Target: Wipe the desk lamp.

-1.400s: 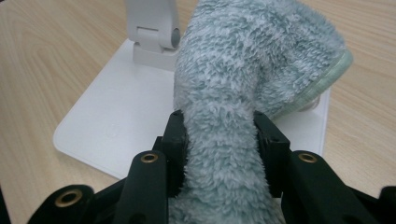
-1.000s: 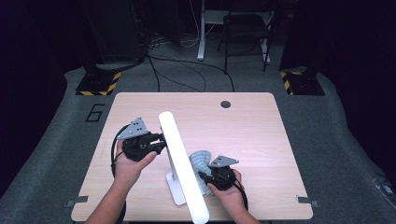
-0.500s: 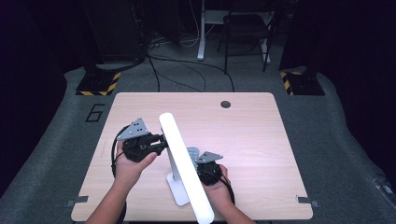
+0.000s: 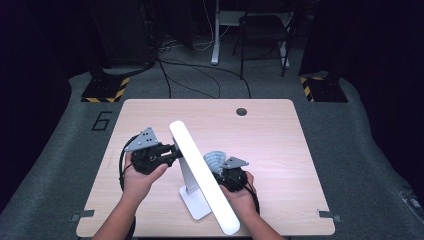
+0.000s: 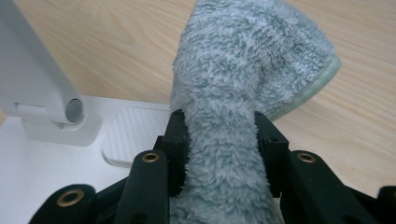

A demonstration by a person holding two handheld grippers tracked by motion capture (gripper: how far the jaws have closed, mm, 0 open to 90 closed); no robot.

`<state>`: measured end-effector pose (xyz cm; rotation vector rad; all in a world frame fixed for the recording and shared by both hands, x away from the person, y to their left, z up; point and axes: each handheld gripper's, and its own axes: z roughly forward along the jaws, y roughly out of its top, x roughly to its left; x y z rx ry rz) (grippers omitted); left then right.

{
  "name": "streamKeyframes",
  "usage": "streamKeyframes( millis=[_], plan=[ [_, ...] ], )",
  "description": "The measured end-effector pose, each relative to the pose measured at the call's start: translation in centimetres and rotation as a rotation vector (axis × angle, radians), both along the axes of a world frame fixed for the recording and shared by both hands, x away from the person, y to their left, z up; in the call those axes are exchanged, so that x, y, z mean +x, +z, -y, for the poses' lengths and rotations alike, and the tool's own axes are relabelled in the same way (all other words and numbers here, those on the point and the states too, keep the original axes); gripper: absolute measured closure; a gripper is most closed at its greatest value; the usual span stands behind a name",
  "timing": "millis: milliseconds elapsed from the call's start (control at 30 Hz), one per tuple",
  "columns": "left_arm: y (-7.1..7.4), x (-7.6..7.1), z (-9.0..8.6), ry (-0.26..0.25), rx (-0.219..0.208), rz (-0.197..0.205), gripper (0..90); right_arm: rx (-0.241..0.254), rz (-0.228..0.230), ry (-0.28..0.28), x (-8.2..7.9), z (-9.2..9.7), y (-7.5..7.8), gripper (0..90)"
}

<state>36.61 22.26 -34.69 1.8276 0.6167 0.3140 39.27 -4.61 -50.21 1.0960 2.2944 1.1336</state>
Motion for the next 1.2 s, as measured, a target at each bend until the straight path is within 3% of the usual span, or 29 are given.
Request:
streamKeyframes(
  millis=[267,367,533,733,1000,1200],
  plan=[
    [0.0,0.1,0.2,-0.006,-0.012,-0.01,75.6,-0.008,-0.001,0.017,-0.4,-1.1,0.1,63.9],
    [0.0,0.0,0.2,-0.01,-0.009,-0.008,75.5,-0.011,-0.004,0.072,-0.8,-2.0,0.1,63.8],
    [0.0,-0.1,0.1,-0.015,-0.01,-0.008,75.5,0.052,-0.051,0.141,-1.2,-3.5,0.1,62.9],
    [-0.1,-0.2,0.0,-0.015,-0.009,-0.001,75.7,0.04,-0.04,0.107,-0.4,-3.0,0.0,63.8],
    [0.0,-0.2,-0.1,-0.012,-0.004,0.003,75.8,0.041,-0.023,0.001,1.0,-0.1,-0.1,64.4],
    [0.0,-0.1,0.0,-0.01,0.001,0.004,75.9,0.031,-0.02,-0.031,1.3,1.1,0.0,64.3]
  ],
)
